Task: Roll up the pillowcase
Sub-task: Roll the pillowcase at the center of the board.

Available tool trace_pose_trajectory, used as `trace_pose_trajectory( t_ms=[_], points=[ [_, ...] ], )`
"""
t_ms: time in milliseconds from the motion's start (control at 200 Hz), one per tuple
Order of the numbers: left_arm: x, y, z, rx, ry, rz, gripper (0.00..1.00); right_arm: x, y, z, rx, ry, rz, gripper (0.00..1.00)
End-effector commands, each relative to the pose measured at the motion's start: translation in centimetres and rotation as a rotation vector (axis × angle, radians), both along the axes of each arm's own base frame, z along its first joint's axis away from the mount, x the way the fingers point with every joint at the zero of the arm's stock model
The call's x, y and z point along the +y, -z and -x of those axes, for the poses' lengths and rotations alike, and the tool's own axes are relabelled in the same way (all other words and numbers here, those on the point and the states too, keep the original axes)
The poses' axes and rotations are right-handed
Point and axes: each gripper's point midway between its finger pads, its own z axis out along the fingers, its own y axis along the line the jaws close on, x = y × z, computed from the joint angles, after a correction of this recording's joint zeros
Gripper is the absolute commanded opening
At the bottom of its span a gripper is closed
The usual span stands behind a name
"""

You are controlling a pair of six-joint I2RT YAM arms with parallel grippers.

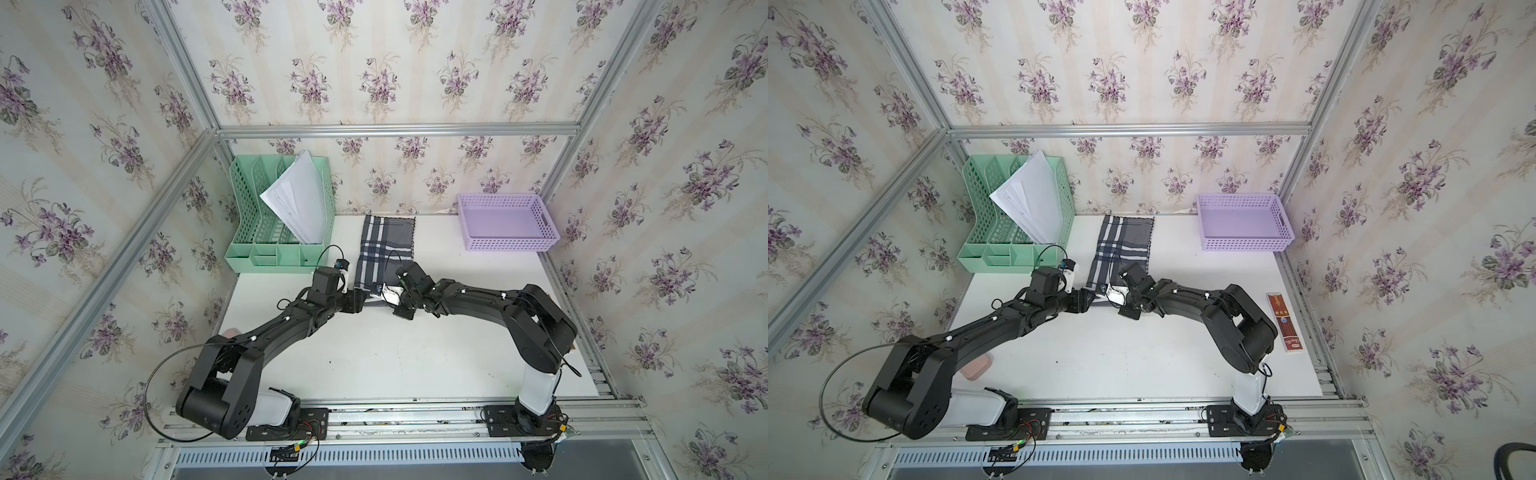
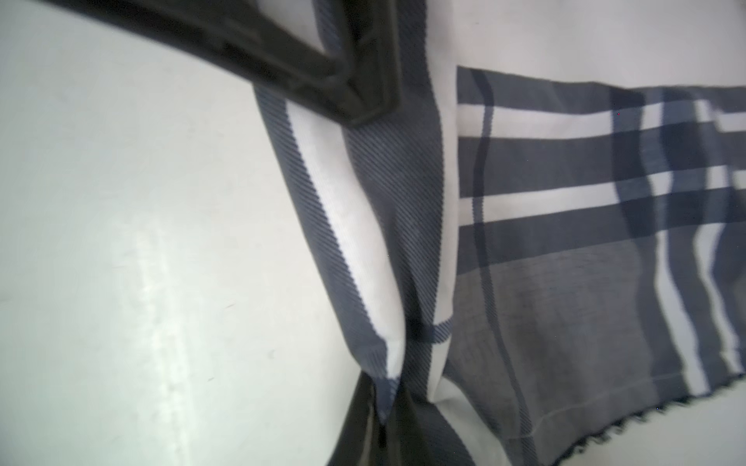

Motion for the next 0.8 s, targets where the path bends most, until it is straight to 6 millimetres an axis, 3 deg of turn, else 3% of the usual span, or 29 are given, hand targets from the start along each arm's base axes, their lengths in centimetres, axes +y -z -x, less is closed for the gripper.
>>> trace_pose_trajectory(
  t_ms=[0,160,315,475,584,794],
  points=[
    [-0.1,0.1,1.1,0.004,0.014,0.029,0.70,-0.8,0.3,5.9,0.392,-0.063,-0.002,0.00],
    [0.1,0.2,2.2,-0.002,0.014,0.054,0.70,-0.6,-0.7,6.3,0.566,-0.092,-0.048,0.00],
    [-0.2,-0.1,2.8,-0.021,0.035,0.078,0.70,-1.1,-0.9,5.5,0.760,-0.067,-0.058,0.00],
    [-1.1,-0.8,3.6,-0.066,0.097,0.134,0.80,-1.6,0.6,4.3,0.848,-0.021,-0.023,0.00],
    [-1.7,-0.6,3.8,-0.081,0.128,0.161,0.89,-1.2,0.5,3.5,0.895,-0.009,-0.051,0.00],
    [-2.0,0.8,3.0,-0.092,0.150,0.136,0.90,-0.9,0.6,4.0,1.017,-0.037,-0.039,0.00]
  ],
)
